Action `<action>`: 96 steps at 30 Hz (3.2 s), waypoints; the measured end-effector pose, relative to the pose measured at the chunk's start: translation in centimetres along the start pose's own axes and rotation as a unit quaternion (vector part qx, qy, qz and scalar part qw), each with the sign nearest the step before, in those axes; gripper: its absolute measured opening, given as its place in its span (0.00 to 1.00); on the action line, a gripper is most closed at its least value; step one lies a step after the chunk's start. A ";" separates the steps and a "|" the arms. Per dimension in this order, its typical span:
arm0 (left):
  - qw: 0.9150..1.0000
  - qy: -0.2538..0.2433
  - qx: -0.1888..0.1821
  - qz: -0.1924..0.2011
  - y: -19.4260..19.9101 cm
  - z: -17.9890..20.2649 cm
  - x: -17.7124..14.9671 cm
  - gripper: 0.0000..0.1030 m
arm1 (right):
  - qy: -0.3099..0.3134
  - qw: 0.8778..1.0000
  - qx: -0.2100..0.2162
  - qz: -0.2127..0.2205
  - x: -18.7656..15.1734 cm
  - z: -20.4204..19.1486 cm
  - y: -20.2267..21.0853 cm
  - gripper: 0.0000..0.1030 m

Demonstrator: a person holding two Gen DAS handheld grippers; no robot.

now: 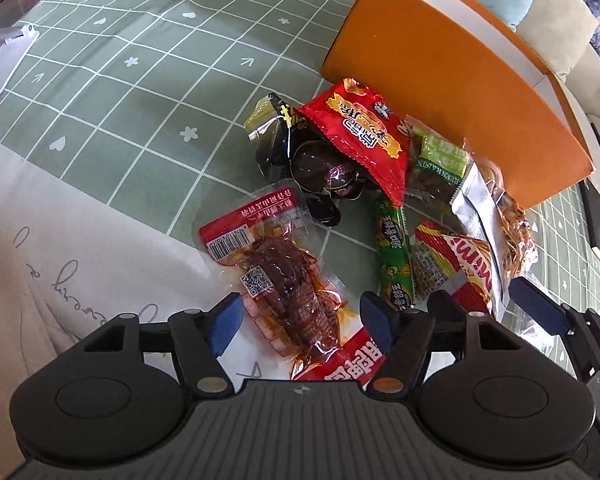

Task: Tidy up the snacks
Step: 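Grasp the packaged meat snack with the left tool while the right tool grasps the Mimi bag, then carry both packets into the orange box and open both tools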

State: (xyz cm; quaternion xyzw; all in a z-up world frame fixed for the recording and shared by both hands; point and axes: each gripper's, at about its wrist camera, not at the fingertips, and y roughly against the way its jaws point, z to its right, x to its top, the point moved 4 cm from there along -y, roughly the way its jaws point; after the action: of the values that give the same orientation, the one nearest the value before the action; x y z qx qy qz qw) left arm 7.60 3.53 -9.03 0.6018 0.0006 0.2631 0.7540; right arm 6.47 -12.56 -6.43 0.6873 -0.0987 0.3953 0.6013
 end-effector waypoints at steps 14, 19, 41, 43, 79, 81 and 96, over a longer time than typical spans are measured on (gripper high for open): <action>0.997 -0.041 0.059 -0.010 -2.1 1.6 -0.2 0.91 | -0.003 1.000 0.009 -0.005 -0.2 0.8 -2.2 0.55; 0.995 -0.064 0.075 -0.011 -2.4 1.6 -0.5 0.91 | -0.037 0.998 0.043 -0.004 -0.9 2.1 -1.6 0.48; 0.989 -0.140 0.053 0.005 -1.5 1.2 -1.1 0.48 | -0.057 0.996 0.065 -0.002 -0.8 2.3 -0.4 0.46; 0.989 -0.142 0.045 0.019 -0.9 0.9 -1.1 0.37 | -0.054 0.996 0.069 0.004 -0.6 2.0 0.0 0.46; 0.965 -0.184 -0.031 0.187 9.3 4.7 4.0 0.16 | -0.071 0.992 0.072 0.073 7.4 3.5 4.9 0.43; 0.961 -0.183 -0.036 0.202 9.9 5.4 5.3 0.16 | -0.070 0.992 0.065 0.087 9.1 4.1 5.1 0.43; 0.953 -0.193 -0.067 0.223 8.4 10.9 14.3 0.16 | -0.066 0.991 0.022 0.112 18.4 7.6 0.4 0.42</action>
State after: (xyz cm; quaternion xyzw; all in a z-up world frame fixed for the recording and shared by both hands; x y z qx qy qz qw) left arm 20.12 0.48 6.10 0.5743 -0.2969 0.3025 0.7004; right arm 21.74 -13.34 6.31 0.7091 -0.2061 0.4164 0.5304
